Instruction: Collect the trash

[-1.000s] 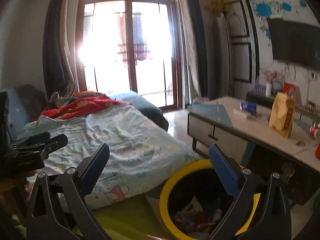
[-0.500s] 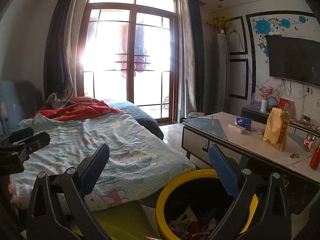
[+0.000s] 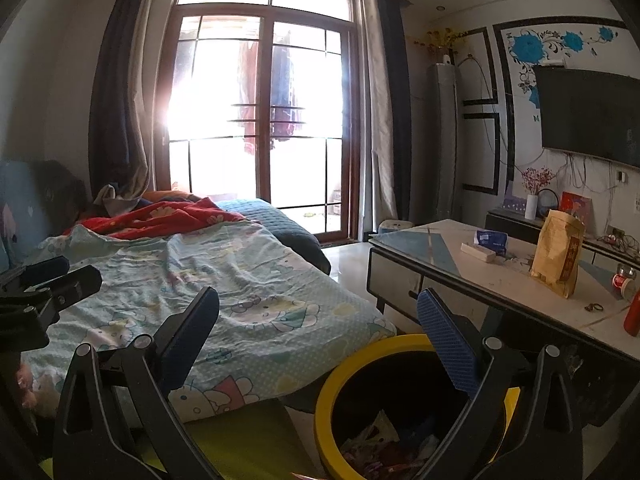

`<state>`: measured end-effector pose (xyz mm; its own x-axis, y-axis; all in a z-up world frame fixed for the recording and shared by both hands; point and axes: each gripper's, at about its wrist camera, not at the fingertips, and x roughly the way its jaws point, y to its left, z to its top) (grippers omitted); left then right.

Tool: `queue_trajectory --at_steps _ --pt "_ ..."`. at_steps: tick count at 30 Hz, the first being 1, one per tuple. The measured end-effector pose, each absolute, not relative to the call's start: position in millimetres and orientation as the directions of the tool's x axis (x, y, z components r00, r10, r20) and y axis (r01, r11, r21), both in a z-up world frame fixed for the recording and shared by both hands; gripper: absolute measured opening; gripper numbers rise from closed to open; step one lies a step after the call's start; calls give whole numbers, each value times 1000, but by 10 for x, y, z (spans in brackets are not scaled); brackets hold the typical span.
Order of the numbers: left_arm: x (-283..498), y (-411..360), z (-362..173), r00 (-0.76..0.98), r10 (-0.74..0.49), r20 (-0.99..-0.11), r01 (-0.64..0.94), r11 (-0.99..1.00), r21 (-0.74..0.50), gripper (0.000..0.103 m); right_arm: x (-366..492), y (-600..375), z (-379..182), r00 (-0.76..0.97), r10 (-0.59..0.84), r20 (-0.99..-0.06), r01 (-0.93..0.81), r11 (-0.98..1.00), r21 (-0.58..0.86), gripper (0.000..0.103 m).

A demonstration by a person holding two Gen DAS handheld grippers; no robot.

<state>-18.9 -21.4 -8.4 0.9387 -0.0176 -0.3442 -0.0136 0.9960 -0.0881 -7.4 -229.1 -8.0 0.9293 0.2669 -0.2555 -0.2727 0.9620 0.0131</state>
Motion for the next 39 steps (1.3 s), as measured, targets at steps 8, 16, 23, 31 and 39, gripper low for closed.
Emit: queue_trajectory --at_steps 8,16,23,31,39 --pt "-192 -217 -85 940 -16 -342 -15 996 -87 92 -82 -2295 -81 930 262 -256 -266 964 20 97" --pt "-185 -214 -81 940 -19 -341 -12 996 -87 92 -61 -2320 -90 930 259 -262 -259 965 34 97" --pt "-189 -210 -78 942 -18 -336 -12 996 -87 92 -60 -2328 -96 930 257 -262 -257 966 36 97" --pt "-191 -218 -72 941 -20 -336 -10 996 -87 92 -60 -2331 -96 930 257 -262 -257 966 37 97" --pt "-201 -230 -72 940 -24 -341 -9 995 -95 92 -60 -2336 -97 930 258 -262 -257 966 39 97"
